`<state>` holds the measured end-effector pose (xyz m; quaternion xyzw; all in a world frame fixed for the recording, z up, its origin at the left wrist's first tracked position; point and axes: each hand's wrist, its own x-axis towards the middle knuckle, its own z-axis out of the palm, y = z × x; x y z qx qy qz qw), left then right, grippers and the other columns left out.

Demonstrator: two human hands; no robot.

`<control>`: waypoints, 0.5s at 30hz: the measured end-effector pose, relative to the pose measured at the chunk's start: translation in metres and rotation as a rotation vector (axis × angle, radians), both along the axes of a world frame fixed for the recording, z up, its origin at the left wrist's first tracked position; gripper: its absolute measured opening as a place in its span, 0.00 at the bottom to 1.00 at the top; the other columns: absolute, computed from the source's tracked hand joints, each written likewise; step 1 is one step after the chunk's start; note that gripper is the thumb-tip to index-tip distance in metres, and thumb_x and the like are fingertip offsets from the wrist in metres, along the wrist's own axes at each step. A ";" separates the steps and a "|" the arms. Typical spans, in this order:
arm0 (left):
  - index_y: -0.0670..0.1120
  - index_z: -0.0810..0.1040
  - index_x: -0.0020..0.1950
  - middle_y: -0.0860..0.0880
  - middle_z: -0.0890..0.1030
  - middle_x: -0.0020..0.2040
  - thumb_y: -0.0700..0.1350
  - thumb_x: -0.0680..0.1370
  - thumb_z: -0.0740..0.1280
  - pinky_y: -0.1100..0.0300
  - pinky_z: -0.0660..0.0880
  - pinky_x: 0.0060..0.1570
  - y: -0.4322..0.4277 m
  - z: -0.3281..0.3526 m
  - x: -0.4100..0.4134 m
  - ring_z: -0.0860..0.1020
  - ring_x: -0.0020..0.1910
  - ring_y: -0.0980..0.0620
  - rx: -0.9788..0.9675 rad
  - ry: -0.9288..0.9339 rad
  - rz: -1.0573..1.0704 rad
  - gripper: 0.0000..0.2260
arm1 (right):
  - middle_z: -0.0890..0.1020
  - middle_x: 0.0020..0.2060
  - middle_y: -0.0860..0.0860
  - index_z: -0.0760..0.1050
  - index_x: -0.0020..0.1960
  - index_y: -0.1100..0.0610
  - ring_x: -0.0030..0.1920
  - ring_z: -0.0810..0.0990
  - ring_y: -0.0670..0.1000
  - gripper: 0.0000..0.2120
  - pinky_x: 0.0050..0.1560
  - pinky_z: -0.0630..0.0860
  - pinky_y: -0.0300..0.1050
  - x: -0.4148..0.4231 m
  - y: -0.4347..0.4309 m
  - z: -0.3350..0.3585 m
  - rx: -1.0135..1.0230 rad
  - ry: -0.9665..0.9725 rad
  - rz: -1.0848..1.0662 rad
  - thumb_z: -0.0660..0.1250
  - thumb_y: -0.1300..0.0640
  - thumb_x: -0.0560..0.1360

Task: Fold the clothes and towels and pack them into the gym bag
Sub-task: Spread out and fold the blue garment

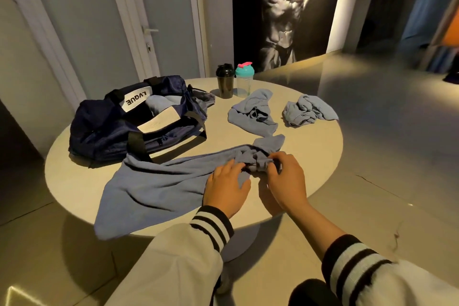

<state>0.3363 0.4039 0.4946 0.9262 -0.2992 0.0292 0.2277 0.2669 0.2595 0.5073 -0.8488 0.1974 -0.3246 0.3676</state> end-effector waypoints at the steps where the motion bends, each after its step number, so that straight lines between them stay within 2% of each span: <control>1: 0.57 0.73 0.63 0.53 0.75 0.66 0.57 0.82 0.58 0.51 0.66 0.68 0.001 0.000 0.000 0.69 0.67 0.49 -0.011 -0.026 -0.005 0.12 | 0.77 0.50 0.52 0.77 0.57 0.55 0.47 0.74 0.50 0.08 0.44 0.66 0.40 -0.001 -0.005 0.003 -0.022 -0.004 -0.004 0.62 0.59 0.81; 3: 0.57 0.72 0.48 0.55 0.77 0.50 0.56 0.82 0.59 0.54 0.71 0.59 0.003 0.001 -0.002 0.73 0.55 0.51 -0.073 -0.061 -0.031 0.06 | 0.76 0.54 0.54 0.77 0.60 0.57 0.51 0.75 0.52 0.10 0.48 0.67 0.38 0.002 -0.013 0.013 -0.082 -0.031 0.029 0.62 0.62 0.80; 4: 0.57 0.69 0.43 0.57 0.75 0.44 0.55 0.81 0.59 0.54 0.72 0.54 0.004 0.002 -0.005 0.72 0.50 0.52 -0.116 -0.056 -0.069 0.07 | 0.74 0.59 0.55 0.77 0.62 0.58 0.56 0.74 0.52 0.12 0.53 0.69 0.38 0.007 -0.016 0.019 -0.121 -0.059 0.052 0.62 0.64 0.80; 5: 0.57 0.67 0.40 0.57 0.73 0.41 0.54 0.80 0.59 0.53 0.73 0.50 0.006 0.003 -0.008 0.72 0.46 0.53 -0.176 -0.031 -0.111 0.09 | 0.70 0.67 0.57 0.76 0.65 0.59 0.62 0.71 0.53 0.15 0.62 0.69 0.38 0.013 -0.021 0.025 -0.165 -0.069 0.075 0.62 0.66 0.80; 6: 0.56 0.67 0.39 0.57 0.73 0.38 0.54 0.80 0.59 0.53 0.73 0.45 0.008 0.004 -0.011 0.71 0.43 0.53 -0.243 0.006 -0.140 0.10 | 0.63 0.74 0.56 0.74 0.69 0.59 0.69 0.66 0.54 0.17 0.70 0.65 0.38 0.022 -0.026 0.029 -0.214 -0.036 0.088 0.62 0.66 0.80; 7: 0.55 0.66 0.39 0.55 0.72 0.37 0.53 0.80 0.58 0.53 0.73 0.41 0.010 0.005 -0.014 0.71 0.40 0.53 -0.310 0.044 -0.154 0.10 | 0.55 0.79 0.56 0.71 0.73 0.58 0.73 0.62 0.57 0.21 0.73 0.63 0.43 0.031 -0.030 0.031 -0.269 0.040 0.078 0.63 0.64 0.80; 8: 0.54 0.66 0.39 0.53 0.71 0.35 0.53 0.81 0.58 0.53 0.71 0.36 0.011 0.005 -0.014 0.70 0.37 0.52 -0.368 0.082 -0.156 0.11 | 0.48 0.81 0.55 0.68 0.75 0.55 0.73 0.63 0.61 0.23 0.72 0.66 0.51 0.037 -0.033 0.030 -0.320 0.131 0.050 0.63 0.62 0.80; 9: 0.54 0.66 0.40 0.53 0.71 0.34 0.52 0.82 0.58 0.53 0.69 0.33 0.012 0.005 -0.014 0.69 0.34 0.52 -0.408 0.106 -0.150 0.11 | 0.47 0.80 0.57 0.67 0.76 0.53 0.69 0.66 0.64 0.25 0.67 0.70 0.58 0.041 -0.034 0.025 -0.346 0.209 0.014 0.64 0.61 0.80; 10: 0.54 0.65 0.40 0.52 0.70 0.32 0.51 0.83 0.58 0.54 0.67 0.31 0.013 0.006 -0.014 0.67 0.32 0.52 -0.419 0.114 -0.142 0.12 | 0.52 0.77 0.59 0.68 0.74 0.52 0.62 0.71 0.66 0.23 0.60 0.73 0.60 0.042 -0.034 0.019 -0.344 0.238 -0.012 0.64 0.60 0.79; 12: 0.53 0.64 0.39 0.52 0.68 0.31 0.50 0.84 0.56 0.56 0.63 0.28 0.012 0.007 -0.014 0.64 0.29 0.53 -0.388 0.119 -0.130 0.13 | 0.64 0.61 0.58 0.71 0.63 0.55 0.47 0.73 0.63 0.12 0.47 0.75 0.58 0.036 -0.030 0.008 -0.284 0.161 -0.036 0.64 0.58 0.79; 14: 0.53 0.63 0.38 0.51 0.67 0.30 0.48 0.84 0.56 0.55 0.62 0.29 0.010 0.006 -0.014 0.62 0.29 0.52 -0.387 0.165 -0.122 0.14 | 0.67 0.49 0.54 0.70 0.51 0.56 0.40 0.70 0.61 0.04 0.42 0.73 0.56 0.027 -0.026 -0.001 -0.215 0.108 -0.037 0.62 0.55 0.80; 15: 0.52 0.63 0.38 0.51 0.66 0.30 0.48 0.84 0.55 0.53 0.62 0.29 0.009 0.005 -0.013 0.62 0.29 0.51 -0.389 0.205 -0.118 0.15 | 0.69 0.46 0.54 0.70 0.47 0.55 0.39 0.70 0.60 0.06 0.43 0.73 0.57 0.024 -0.026 -0.005 -0.194 0.125 -0.012 0.61 0.53 0.81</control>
